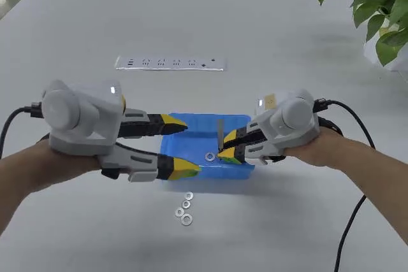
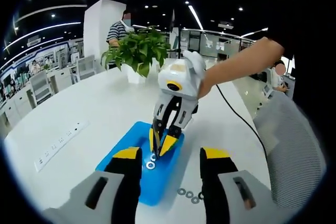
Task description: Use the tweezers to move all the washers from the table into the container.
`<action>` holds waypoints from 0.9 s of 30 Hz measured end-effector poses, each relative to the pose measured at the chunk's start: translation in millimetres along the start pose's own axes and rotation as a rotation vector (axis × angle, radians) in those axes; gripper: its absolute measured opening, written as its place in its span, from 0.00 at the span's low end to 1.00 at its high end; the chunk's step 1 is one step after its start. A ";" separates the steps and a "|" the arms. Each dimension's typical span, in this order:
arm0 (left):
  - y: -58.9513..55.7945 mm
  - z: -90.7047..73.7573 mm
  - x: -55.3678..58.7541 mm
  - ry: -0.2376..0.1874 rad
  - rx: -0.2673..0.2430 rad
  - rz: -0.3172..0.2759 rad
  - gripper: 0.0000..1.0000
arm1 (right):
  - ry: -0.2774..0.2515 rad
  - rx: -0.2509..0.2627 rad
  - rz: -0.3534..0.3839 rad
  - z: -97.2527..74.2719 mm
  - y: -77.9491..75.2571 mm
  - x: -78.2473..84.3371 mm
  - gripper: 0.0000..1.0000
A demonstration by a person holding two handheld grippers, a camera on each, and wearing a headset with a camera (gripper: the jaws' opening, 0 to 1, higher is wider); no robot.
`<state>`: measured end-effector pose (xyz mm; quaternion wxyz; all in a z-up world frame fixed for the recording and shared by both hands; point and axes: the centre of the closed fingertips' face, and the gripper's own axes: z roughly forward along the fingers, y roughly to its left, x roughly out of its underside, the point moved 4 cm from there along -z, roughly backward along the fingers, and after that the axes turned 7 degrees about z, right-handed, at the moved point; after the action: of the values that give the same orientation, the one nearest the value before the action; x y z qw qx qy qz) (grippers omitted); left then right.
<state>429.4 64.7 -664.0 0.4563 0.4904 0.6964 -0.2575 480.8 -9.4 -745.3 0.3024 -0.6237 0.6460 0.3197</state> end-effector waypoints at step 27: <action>22.7 43.7 -2.9 0.031 0.058 0.078 0.14 | 0.014 -0.015 -0.006 1.2 1.2 6.1 0.10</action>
<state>467.3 37.0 -679.2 0.4406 0.5344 0.6759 -0.2519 479.4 -12.1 -750.9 0.2941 -0.6301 0.6440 0.3191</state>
